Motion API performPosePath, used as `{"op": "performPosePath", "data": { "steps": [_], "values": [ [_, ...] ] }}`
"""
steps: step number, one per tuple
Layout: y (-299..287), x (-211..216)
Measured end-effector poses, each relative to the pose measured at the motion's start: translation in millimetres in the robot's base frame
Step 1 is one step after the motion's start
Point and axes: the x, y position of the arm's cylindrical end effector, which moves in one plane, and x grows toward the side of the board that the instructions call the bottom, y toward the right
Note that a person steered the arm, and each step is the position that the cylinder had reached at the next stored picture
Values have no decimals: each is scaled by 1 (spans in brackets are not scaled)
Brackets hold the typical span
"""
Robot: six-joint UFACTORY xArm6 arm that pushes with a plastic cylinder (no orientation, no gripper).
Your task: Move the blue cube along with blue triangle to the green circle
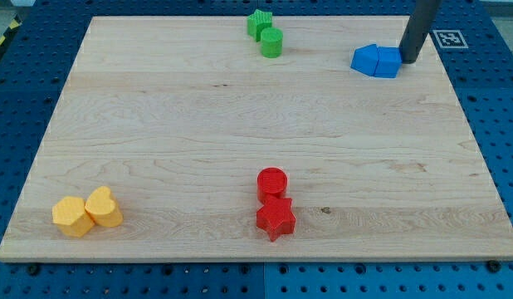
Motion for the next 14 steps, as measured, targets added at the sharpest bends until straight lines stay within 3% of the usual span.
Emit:
{"op": "performPosePath", "data": {
  "steps": [3,5,8,12,14],
  "values": [
    [52,12],
    [49,24],
    [14,18],
    [-93,16],
    [-93,11]
  ]
}}
